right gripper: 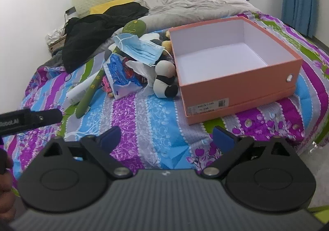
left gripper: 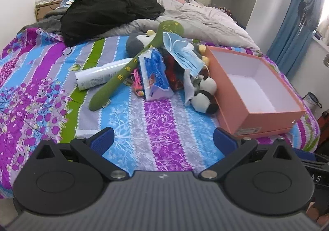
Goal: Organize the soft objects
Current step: 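Reach the left tool to the blue snack bag while the right tool grasps the panda plush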
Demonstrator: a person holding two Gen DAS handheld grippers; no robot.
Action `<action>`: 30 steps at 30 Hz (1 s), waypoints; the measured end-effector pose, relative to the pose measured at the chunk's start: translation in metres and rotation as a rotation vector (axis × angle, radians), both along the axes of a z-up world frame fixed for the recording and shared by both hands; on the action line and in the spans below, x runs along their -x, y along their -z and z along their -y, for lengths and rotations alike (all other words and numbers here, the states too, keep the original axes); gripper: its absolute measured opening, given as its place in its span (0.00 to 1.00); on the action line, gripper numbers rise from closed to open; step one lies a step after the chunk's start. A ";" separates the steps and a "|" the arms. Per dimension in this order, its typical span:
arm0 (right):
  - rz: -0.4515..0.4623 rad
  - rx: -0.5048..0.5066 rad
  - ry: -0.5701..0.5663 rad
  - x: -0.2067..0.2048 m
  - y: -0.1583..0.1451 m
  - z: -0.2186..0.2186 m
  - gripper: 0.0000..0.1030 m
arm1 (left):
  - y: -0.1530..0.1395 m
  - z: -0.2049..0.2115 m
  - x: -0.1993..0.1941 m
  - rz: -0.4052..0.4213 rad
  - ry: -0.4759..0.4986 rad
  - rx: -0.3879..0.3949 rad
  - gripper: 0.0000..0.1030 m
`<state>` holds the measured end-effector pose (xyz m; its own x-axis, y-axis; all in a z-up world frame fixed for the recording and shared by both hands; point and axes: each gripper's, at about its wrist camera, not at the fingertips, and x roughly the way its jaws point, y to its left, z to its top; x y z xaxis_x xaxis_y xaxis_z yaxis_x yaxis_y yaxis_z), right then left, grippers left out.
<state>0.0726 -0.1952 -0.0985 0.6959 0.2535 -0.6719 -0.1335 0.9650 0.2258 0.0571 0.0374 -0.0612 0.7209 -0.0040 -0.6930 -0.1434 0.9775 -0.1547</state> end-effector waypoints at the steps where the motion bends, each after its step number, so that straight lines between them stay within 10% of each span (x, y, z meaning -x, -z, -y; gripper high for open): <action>1: 0.008 0.006 -0.005 -0.002 0.002 -0.003 0.87 | 0.003 -0.002 -0.003 -0.002 0.001 -0.002 1.00; 21: -0.008 0.125 -0.133 -0.078 0.062 -0.073 0.44 | 0.072 -0.036 -0.108 -0.061 -0.014 0.069 0.69; 30: 0.073 0.183 -0.130 -0.138 0.080 -0.092 0.44 | 0.100 -0.049 -0.174 -0.066 -0.019 0.107 0.58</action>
<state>0.2111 -0.1033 -0.1789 0.7140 0.2233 -0.6636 -0.2693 0.9624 0.0342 0.2308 0.0860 -0.1608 0.6747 -0.0672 -0.7350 -0.1750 0.9529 -0.2478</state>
